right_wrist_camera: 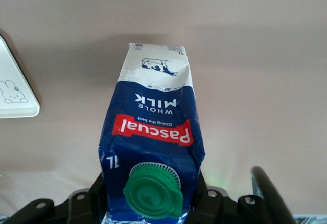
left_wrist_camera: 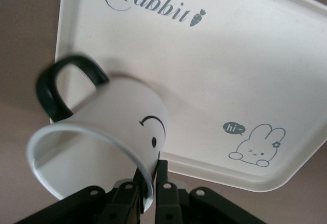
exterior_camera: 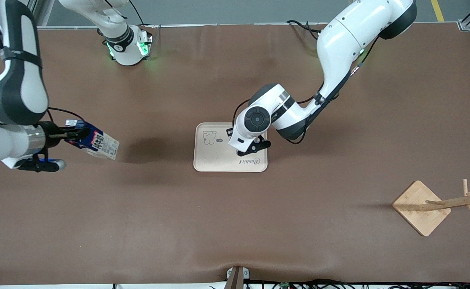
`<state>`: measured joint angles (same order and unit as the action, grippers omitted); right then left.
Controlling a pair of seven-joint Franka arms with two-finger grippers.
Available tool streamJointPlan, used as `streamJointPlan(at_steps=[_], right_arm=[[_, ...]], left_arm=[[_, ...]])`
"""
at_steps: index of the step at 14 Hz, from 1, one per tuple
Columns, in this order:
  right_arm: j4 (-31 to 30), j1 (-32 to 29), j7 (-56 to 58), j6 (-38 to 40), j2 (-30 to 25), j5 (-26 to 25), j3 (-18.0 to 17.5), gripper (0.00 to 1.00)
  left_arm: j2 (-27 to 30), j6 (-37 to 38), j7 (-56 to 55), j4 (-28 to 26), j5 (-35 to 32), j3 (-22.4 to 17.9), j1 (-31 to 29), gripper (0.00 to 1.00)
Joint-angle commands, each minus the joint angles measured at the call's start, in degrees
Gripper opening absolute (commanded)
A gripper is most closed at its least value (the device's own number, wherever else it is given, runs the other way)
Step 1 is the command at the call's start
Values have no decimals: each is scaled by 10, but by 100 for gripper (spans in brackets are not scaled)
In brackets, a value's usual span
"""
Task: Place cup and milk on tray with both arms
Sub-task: 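Lower the mug onto the tray while the right gripper carries the milk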
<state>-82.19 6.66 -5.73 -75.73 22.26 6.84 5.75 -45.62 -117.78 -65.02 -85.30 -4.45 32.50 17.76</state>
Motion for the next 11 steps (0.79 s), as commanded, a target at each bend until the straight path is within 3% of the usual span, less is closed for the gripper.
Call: streamJointPlan(at_steps=[1, 2, 5, 6, 11], right_arm=[[12, 36, -52, 15, 1, 12, 1, 33], [12, 46, -53, 20, 1, 25, 1, 33], [12, 54, -56, 24, 3, 86, 2, 34], [12, 61, -67, 23, 4, 98, 2, 34], [12, 144, -196, -13, 6, 108, 2, 35]], left_arm=[[-5, 15, -6, 17, 12, -12, 8, 14], [-5, 15, -5, 17, 12, -12, 7, 22], [1, 24, -5, 20, 7, -12, 3, 65], [2, 35, -1, 28, 6, -12, 4, 100], [27, 113, -3, 91, 4, -12, 6, 100]])
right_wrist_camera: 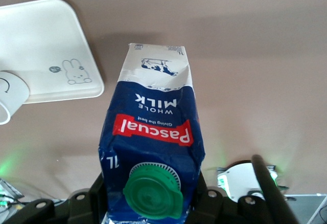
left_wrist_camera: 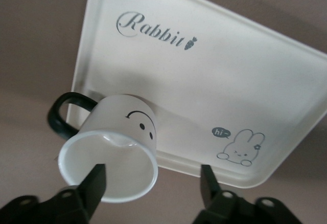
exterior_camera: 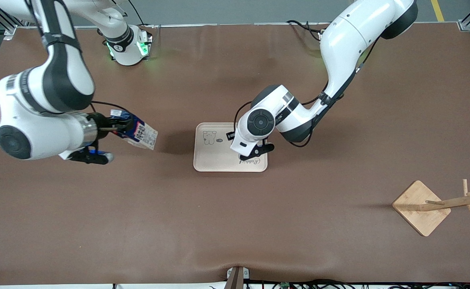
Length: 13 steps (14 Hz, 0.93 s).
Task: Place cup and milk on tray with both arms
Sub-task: 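Lower the mug onto the tray while the right gripper carries the milk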
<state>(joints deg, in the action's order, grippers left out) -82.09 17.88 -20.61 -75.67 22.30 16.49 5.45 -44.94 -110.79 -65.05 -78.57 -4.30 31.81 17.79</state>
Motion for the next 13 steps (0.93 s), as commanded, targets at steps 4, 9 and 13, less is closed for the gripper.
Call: streamJointPlan(at_steps=[4, 9, 13], right_arm=[[10, 68, -70, -42, 26, 71, 6, 36], [11, 117, -70, -87, 62, 72, 6, 37], [29, 168, -122, -118, 88, 71, 4, 37]], left_arm=[[101, 103, -1, 22, -15, -12, -29, 100], [181, 207, 19, 21, -137, -12, -70, 100], [227, 239, 126, 21, -161, -13, -127, 100]])
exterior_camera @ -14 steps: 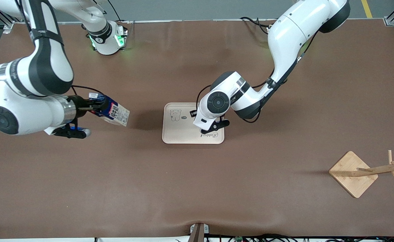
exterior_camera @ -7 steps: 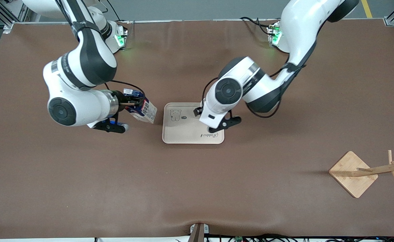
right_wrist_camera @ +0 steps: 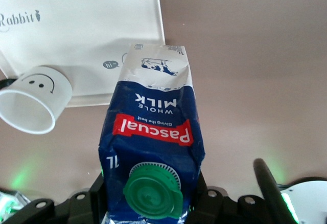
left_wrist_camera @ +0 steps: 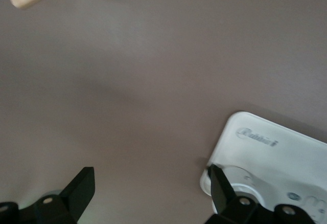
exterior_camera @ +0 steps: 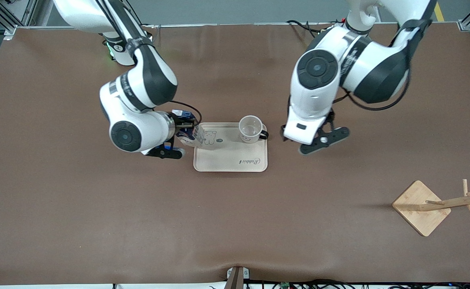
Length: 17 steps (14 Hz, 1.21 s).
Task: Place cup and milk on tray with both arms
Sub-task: 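Open the left gripper and withdraw it while the right gripper holds the milk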
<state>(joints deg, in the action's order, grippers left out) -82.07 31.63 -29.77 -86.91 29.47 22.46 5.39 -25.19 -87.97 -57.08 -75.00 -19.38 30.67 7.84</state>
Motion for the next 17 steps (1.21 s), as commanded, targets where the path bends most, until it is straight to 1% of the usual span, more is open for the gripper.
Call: streamJointPlan(at_steps=[1, 7, 10, 12, 14, 15, 16, 17], right_arm=[[41, 41, -31, -5, 27, 10, 6, 37], [49, 44, 2, -7, 45, 7, 5, 37], [48, 52, 3, -23, 56, 7, 6, 38], [48, 58, 3, -38, 65, 3, 6, 42], [47, 60, 3, -43, 67, -6, 6, 46], [47, 60, 3, -43, 67, -11, 6, 53], [46, 60, 2, -43, 68, -14, 6, 73], [45, 60, 1, -44, 68, -16, 6, 100]], left_arm=[[37, 10, 70, -14, -10, -2, -47, 100], [81, 10, 168, -14, -3, 2, -126, 100], [93, 10, 173, -13, -3, 1, -142, 100], [102, 10, 193, -13, 1, 11, -177, 100], [107, 17, 228, -13, 4, 16, -189, 100], [118, 23, 246, -14, 5, 13, -193, 100], [127, 24, 261, -16, 7, 7, -190, 100], [135, 25, 280, -16, 12, -6, -186, 100]])
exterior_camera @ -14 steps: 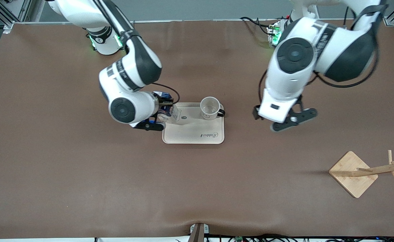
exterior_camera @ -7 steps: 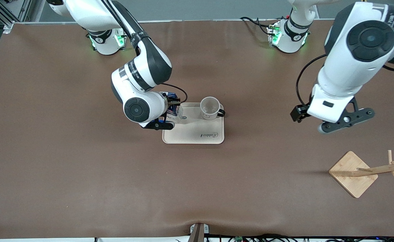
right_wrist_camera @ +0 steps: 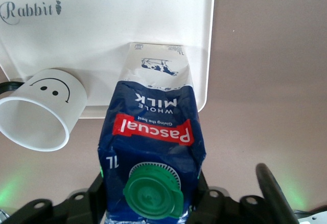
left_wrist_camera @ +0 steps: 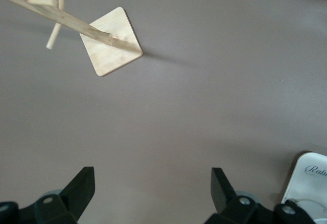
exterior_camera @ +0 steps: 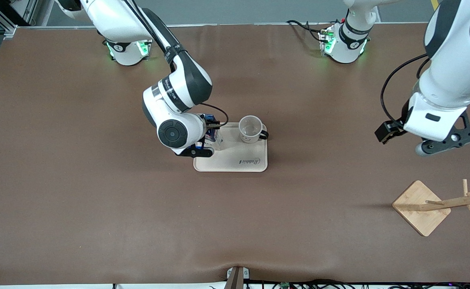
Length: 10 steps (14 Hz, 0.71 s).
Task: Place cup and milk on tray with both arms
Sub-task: 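Open the left gripper and withdraw it while the right gripper holds the milk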
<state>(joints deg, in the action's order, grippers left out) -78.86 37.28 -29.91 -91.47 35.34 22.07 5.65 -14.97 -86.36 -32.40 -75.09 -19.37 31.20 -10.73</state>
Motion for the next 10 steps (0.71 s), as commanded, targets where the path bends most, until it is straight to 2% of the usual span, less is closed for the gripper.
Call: streamJointPlan(at_steps=[1, 4, 6, 8, 10], right_arm=[[13, 3, 2, 2, 10, -12, 3, 100], [14, 2, 4, 4, 9, -9, 3, 100], [15, 0, 5, 7, 6, -8, 3, 100], [16, -2, 4, 9, 3, -6, 3, 100], [17, -3, 4, 9, 0, -5, 2, 100]], left_arm=[[47, 16, 57, -22, 22, -26, 5, 100], [78, 33, 118, -35, 55, -93, 40, 100], [99, 38, 179, -48, 83, -176, 96, 100], [117, 44, 222, -63, 116, -238, 127, 100], [143, 38, 222, -96, 132, -250, 132, 100]])
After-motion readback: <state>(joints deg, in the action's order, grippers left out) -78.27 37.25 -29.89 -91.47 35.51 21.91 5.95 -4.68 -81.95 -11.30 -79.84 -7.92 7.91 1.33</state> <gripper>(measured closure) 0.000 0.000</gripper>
